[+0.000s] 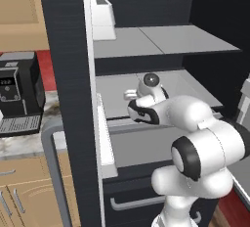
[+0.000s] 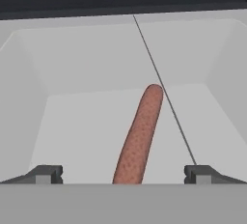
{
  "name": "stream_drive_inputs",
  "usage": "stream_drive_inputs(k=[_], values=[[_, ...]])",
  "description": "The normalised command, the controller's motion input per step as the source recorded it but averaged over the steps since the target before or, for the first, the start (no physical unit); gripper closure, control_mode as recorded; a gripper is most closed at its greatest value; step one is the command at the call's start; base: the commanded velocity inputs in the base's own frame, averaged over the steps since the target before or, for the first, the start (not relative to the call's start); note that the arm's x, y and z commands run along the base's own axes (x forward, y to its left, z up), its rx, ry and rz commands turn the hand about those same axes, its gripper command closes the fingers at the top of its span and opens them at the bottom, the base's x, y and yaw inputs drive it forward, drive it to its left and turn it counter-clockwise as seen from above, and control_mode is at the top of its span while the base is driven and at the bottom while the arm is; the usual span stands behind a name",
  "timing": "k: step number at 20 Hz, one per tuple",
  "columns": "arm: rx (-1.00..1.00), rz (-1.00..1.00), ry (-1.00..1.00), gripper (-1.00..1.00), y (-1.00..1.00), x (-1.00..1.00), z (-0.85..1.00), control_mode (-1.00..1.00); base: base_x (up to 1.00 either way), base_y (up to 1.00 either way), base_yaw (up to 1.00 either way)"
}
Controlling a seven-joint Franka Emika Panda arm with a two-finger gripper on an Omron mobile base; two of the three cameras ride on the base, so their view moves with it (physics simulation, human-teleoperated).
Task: Move the hot dog bun to the plate on the dining table and place the condiment next to that plate. Then navigate to the fridge and take the sausage and place it on the plate as well.
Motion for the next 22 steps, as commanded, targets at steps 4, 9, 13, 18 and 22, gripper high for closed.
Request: stream_drive_inputs(k=[4,9,13,18,22], values=[[0.03,0.00,0.00,-1.00,-0.02,0.03,-0.21,-1.00,0.00,0.00,0.00],[0.03,0.00,0.01,-1.00,-0.06,0.15,-0.18,-1.00,0.00,0.00,0.00],[0.03,-0.02,0.00,-1.00,-0.16,0.33,-0.19,-1.00,0.00,0.00,0.00],[0.01,-0.03,0.00,-1.00,-0.09,0.40,-0.20,-1.00,0.00,0.00,0.00],[0.00,-0.02,0.00,-1.00,0.00,0.38,-0.22,-1.00,0.00,0.00,0.00]])
